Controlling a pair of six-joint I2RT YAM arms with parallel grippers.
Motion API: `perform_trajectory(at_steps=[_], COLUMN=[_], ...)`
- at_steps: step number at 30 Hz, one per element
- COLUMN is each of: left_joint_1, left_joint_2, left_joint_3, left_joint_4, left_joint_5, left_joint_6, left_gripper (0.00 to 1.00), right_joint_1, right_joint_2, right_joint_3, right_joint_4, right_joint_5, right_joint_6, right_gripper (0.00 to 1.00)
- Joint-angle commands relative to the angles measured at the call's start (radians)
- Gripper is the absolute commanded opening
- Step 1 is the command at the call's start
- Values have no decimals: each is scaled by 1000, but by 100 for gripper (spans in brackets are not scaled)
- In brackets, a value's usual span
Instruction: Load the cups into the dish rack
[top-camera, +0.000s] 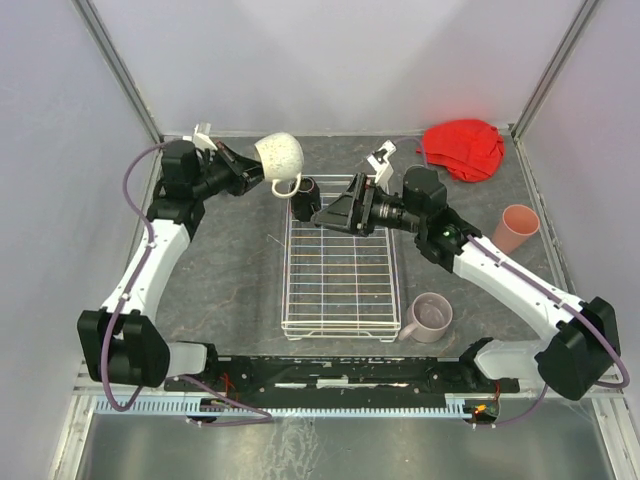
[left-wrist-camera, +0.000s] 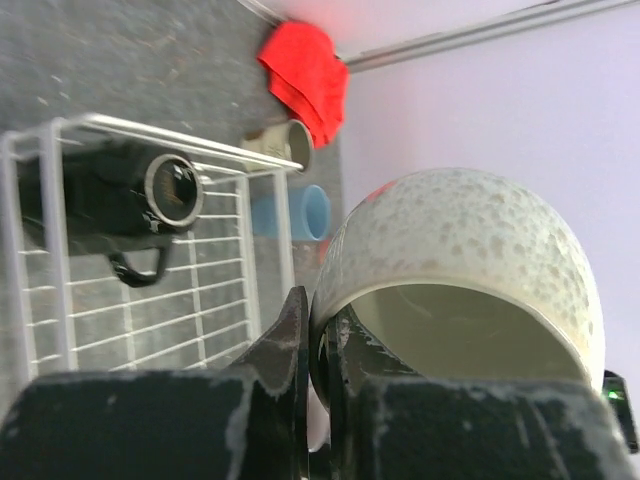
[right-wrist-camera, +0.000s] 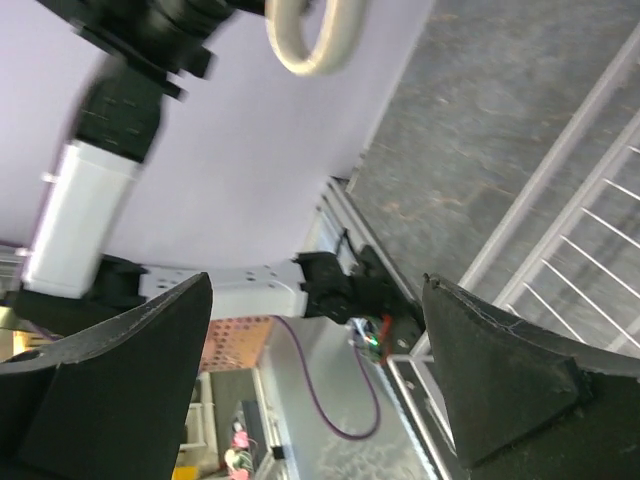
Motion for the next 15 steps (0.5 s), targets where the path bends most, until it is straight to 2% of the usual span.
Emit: perform_trajectory(at_steps=[1, 6, 8, 15], left_joint_1=[-32, -79, -97, -144], left_joint_2=[-78, -103, -112, -125], left_joint_3=[-52, -85, -106, -114], left_joint_4=[354, 417, 461, 466], left_joint_5=[86, 49, 29, -5], left_joint_6=[-299, -341, -365, -369], left_gripper=[3, 3, 3, 3], right_joint_1=[1, 1, 2, 1], right_joint_2=[-8, 55, 77, 137], right_joint_3=[0, -19, -11, 21], right_joint_4=[325, 500, 502, 529], right_joint_5=[-21, 26, 40, 68], right_joint_6=[140, 215, 215, 205], right_gripper=[93, 92, 92, 91])
